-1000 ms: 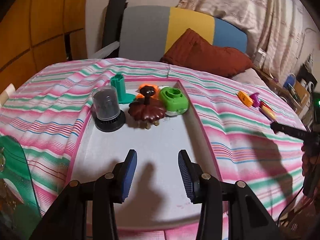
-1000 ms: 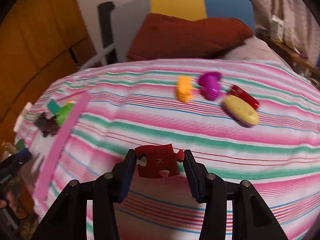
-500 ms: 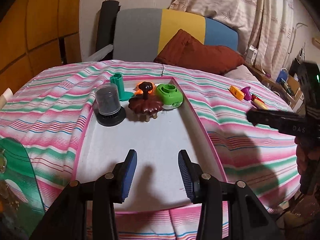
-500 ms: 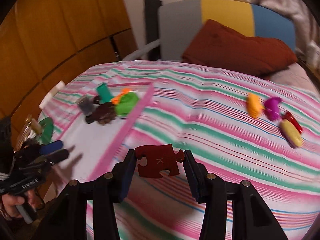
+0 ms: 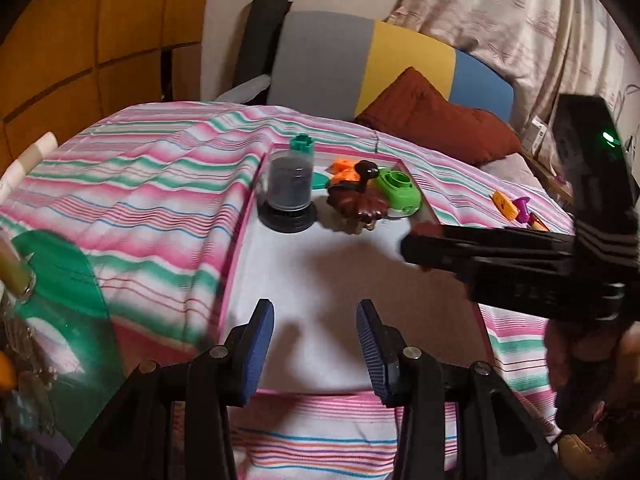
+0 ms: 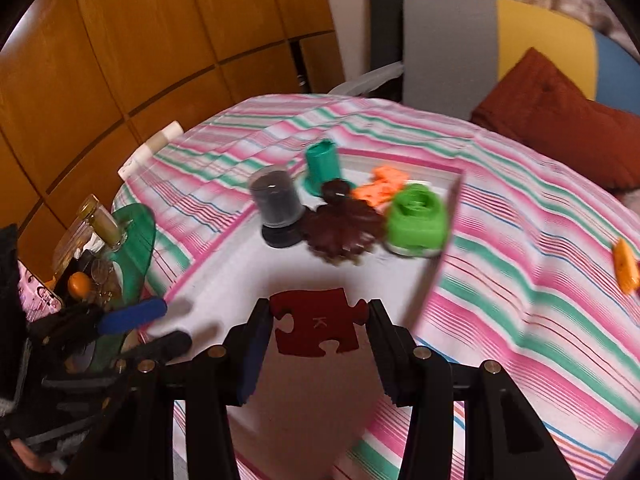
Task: Organize rigid objects
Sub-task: 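Carry the red puzzle piece to the tray and open the right gripper, then move both grippers back toward the remaining toys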
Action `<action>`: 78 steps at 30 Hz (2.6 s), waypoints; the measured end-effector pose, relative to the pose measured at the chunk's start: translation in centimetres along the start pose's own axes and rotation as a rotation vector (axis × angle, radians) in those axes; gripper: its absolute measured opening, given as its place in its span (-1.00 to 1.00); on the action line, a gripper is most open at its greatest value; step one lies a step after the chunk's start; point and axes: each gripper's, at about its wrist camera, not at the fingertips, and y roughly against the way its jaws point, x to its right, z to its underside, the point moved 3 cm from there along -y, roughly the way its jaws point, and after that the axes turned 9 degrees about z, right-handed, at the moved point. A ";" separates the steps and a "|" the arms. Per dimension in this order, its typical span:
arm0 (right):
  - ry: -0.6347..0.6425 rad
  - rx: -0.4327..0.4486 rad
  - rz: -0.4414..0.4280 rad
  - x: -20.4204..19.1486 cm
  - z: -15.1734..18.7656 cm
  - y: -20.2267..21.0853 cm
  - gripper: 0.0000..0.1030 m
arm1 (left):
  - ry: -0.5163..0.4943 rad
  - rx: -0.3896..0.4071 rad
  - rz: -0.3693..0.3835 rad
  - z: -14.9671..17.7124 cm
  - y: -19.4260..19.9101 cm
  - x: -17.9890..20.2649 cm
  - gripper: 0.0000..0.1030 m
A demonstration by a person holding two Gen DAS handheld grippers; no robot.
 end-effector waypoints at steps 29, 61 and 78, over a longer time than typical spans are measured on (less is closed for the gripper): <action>-0.010 -0.038 -0.080 -4.1 -2.3 -3.6 -0.01 | 0.090 -0.002 -0.037 0.8 1.1 -2.4 -0.17; -0.280 -0.101 0.333 22.4 10.7 6.2 0.07 | -0.219 -0.028 0.195 0.6 -1.0 11.0 -0.16; -0.316 -0.009 0.575 36.9 6.9 7.6 0.02 | -0.309 -0.138 0.300 1.8 -4.0 18.9 -0.16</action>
